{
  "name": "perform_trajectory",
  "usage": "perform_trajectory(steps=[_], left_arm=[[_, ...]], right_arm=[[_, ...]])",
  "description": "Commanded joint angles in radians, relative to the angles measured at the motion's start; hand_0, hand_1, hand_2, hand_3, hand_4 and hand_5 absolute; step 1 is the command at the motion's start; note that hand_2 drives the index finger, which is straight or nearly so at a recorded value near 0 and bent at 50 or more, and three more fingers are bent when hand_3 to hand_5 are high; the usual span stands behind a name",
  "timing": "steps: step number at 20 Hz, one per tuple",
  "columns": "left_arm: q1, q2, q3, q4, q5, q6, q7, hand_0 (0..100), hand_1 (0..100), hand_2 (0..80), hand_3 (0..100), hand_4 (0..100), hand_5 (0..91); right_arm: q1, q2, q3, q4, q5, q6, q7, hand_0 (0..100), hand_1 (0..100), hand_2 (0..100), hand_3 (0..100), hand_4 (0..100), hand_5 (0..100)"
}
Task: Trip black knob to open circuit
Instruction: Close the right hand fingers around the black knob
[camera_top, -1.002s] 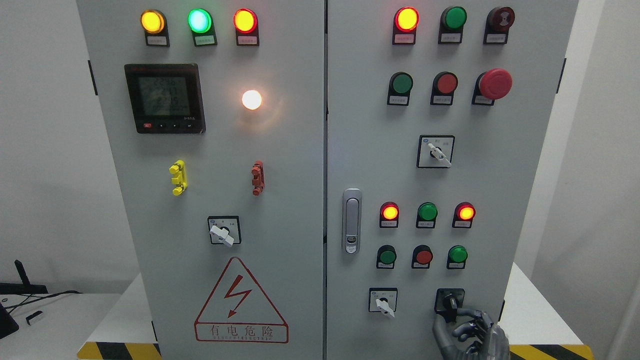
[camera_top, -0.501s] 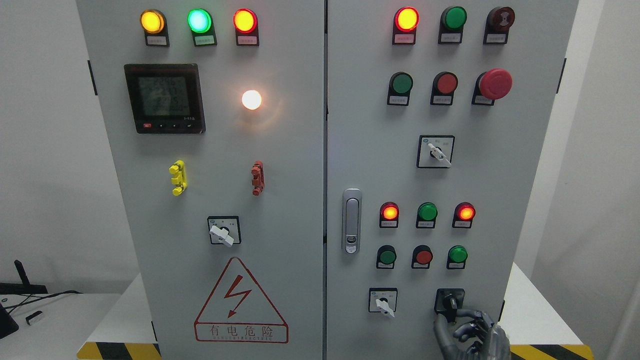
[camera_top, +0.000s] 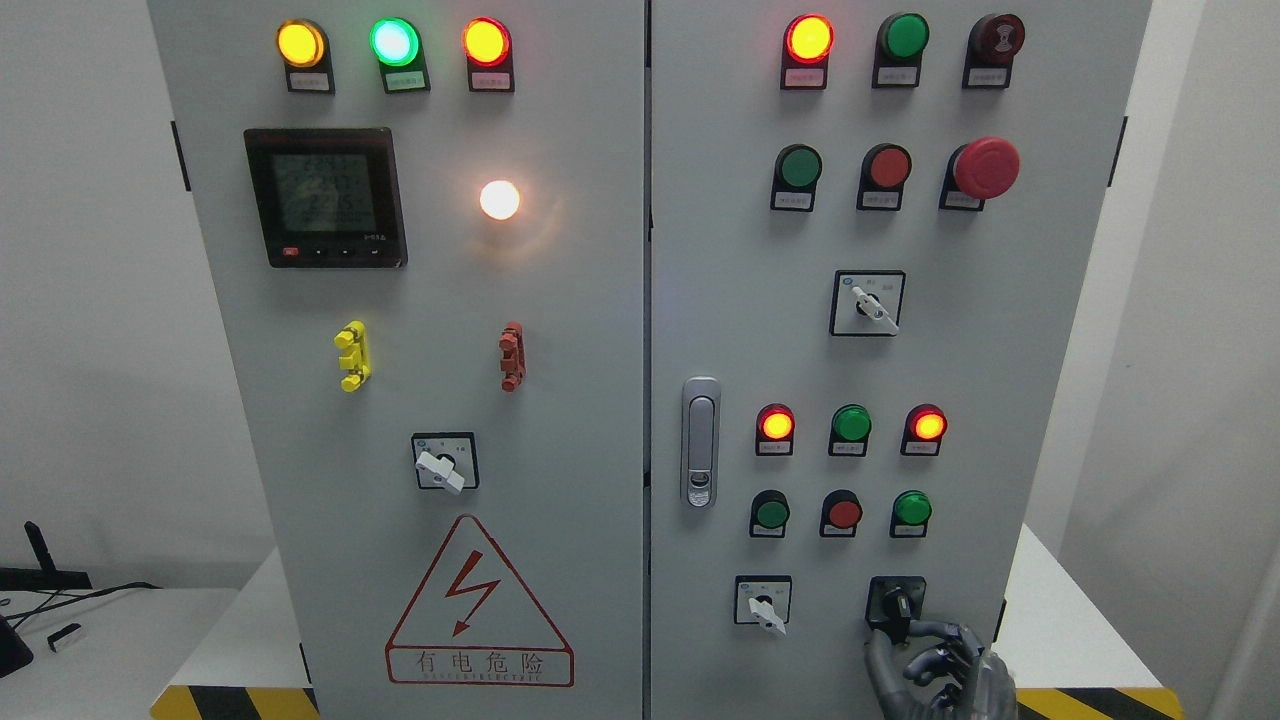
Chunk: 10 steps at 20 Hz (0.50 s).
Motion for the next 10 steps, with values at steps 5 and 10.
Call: perform_trajectory(steps=[5,10], left_arm=[[0.0,0.001,0.0,0.0,-0.031,0.0,-0.001,12,39,0.0,0,0,0.0],[0.0,0.001,0.0,0.0,-0.031,0.0,-0.001,12,39,0.0,0,0,0.0]], right_arm=[[-0.001,0.001,0.002,0.009,0.004,0.001,0.004,32,76,52,83,83,92],[-0.002,0.001,-0.001,0.01,0.004,0.001,0.004,32,75,53,84,83,92]])
